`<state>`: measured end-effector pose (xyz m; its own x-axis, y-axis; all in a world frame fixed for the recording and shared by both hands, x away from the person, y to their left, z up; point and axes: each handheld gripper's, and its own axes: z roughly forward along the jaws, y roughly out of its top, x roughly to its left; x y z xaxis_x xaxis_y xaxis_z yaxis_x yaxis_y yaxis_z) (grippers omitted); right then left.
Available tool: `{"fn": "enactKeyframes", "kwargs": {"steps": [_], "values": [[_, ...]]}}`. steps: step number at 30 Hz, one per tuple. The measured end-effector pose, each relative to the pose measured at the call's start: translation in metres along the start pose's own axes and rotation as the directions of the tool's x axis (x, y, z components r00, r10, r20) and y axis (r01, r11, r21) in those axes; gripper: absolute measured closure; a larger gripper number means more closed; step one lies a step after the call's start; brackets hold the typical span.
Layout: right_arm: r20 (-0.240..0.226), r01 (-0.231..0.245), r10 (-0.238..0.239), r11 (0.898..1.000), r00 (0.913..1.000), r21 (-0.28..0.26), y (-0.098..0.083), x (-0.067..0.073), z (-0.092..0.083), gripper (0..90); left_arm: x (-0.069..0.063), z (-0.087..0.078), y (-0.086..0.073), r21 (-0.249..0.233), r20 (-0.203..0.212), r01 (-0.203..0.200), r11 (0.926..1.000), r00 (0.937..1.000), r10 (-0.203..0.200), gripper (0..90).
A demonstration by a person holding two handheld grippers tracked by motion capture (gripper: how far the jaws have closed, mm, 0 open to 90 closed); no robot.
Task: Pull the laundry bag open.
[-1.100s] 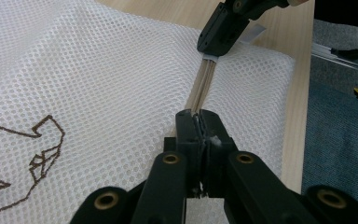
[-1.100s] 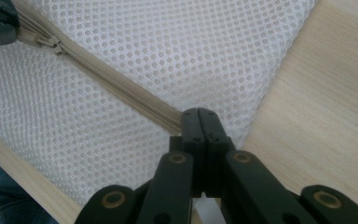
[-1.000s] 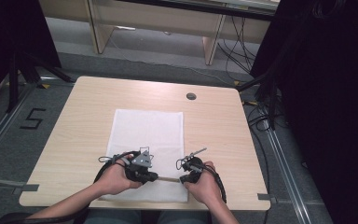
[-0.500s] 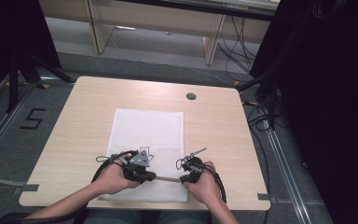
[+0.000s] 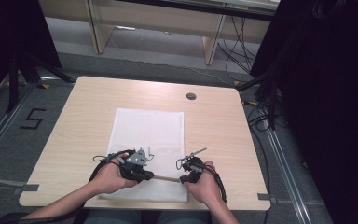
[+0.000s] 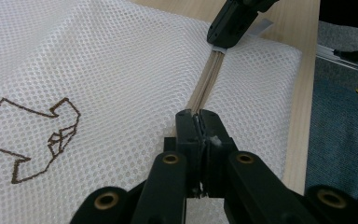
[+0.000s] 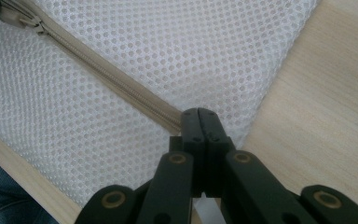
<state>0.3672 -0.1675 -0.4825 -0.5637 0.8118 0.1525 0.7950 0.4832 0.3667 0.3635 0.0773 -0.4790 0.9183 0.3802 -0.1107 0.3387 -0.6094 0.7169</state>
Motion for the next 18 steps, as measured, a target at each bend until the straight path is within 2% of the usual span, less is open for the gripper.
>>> {"fn": "enactKeyframes", "kwargs": {"steps": [2, 10, 11, 13, 14, 16, 17, 18], "values": [[0.001, -0.001, 0.001, 1.000, 1.0000, 0.000, 0.0000, 0.0001, 0.0000, 90.0, 0.0015, -0.0009, 0.0000, 0.011, -0.001, -0.020, 0.9997, 0.9998, 0.020, 87.4], [0.006, -0.007, 0.007, 1.000, 1.0000, 0.003, -0.0001, 0.0004, -0.0002, 90.0, 0.0015, -0.0006, -0.0008, 0.012, -0.003, -0.022, 0.9997, 0.9998, 0.022, 87.3], [0.007, -0.010, 0.010, 1.000, 0.9999, 0.006, 0.0000, 0.0007, -0.0004, 90.0, 0.0006, -0.0006, -0.0011, 0.014, -0.005, -0.009, 0.9999, 0.9999, 0.009, 87.3], [0.004, -0.007, 0.007, 1.000, 1.0000, 0.007, -0.0001, 0.0006, -0.0006, 90.0, 0.0005, -0.0004, -0.0010, 0.009, -0.001, -0.010, 0.9999, 0.9999, 0.010, 87.3], [0.004, -0.007, 0.007, 1.000, 1.0000, 0.008, 0.0000, 0.0007, -0.0006, 90.0, 0.0013, -0.0005, -0.0007, 0.010, -0.001, -0.024, 0.9997, 0.9997, 0.024, 87.4], [0.004, -0.009, 0.009, 1.000, 1.0000, 0.007, 0.0000, 0.0007, -0.0005, 90.0, 0.0006, -0.0003, -0.0014, 0.013, 0.000, -0.005, 0.9999, 1.0000, 0.005, 87.4], [0.003, -0.008, 0.008, 1.000, 1.0000, 0.005, 0.0000, 0.0007, -0.0004, 90.0, 0.0015, -0.0002, -0.0016, 0.013, 0.000, -0.015, 0.9998, 0.9999, 0.015, 87.4], [0.006, -0.009, 0.009, 1.000, 0.9999, 0.005, 0.0002, 0.0008, -0.0003, 90.0, 0.0013, 0.0000, -0.0022, 0.015, 0.000, -0.005, 0.9999, 1.0000, 0.005, 87.3]]}}
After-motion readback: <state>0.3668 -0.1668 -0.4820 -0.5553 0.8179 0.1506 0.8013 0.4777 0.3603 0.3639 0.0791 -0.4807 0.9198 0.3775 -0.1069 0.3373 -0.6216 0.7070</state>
